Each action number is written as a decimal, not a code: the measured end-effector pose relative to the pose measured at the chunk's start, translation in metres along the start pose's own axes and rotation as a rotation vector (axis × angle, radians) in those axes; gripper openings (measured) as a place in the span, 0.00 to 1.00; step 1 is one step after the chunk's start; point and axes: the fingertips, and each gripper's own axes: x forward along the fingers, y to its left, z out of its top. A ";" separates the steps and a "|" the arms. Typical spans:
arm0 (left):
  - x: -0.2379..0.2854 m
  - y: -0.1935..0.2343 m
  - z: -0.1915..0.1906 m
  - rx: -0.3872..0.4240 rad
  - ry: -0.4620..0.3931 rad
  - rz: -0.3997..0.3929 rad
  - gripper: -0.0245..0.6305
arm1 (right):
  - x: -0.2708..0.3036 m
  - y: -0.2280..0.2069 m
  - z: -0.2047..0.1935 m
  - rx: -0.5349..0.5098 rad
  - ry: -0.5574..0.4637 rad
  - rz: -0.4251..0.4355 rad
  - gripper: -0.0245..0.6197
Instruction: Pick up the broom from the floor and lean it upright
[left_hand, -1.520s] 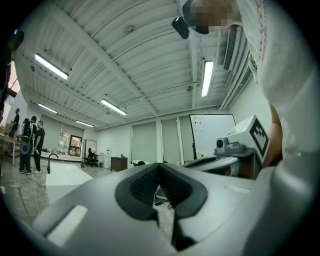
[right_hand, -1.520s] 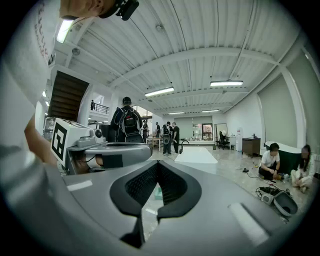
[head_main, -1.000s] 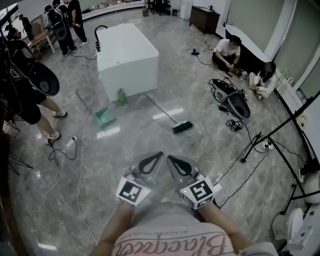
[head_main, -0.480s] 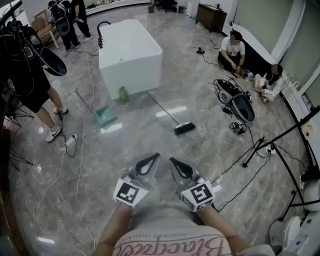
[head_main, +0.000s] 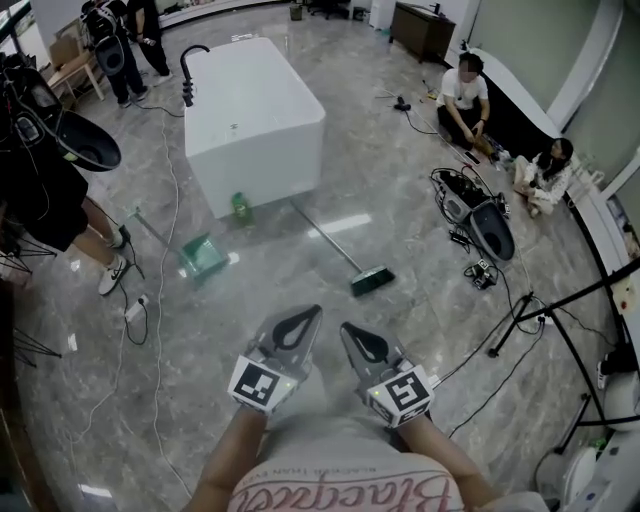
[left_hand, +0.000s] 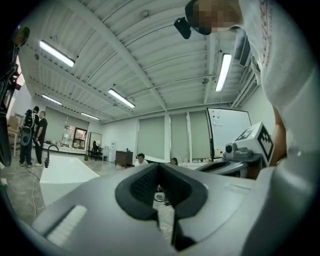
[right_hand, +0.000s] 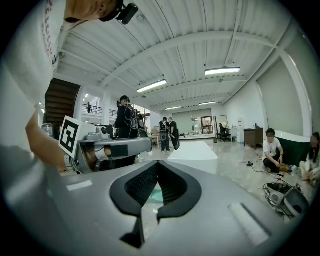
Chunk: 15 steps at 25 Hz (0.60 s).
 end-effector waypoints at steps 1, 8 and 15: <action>0.009 0.013 0.000 -0.004 0.003 -0.012 0.04 | 0.014 -0.009 0.004 0.010 -0.003 -0.002 0.04; 0.061 0.091 -0.001 0.006 0.030 -0.064 0.04 | 0.095 -0.058 0.024 0.031 0.006 -0.005 0.04; 0.100 0.135 -0.013 -0.029 0.045 -0.047 0.04 | 0.139 -0.091 0.029 0.059 0.033 0.017 0.04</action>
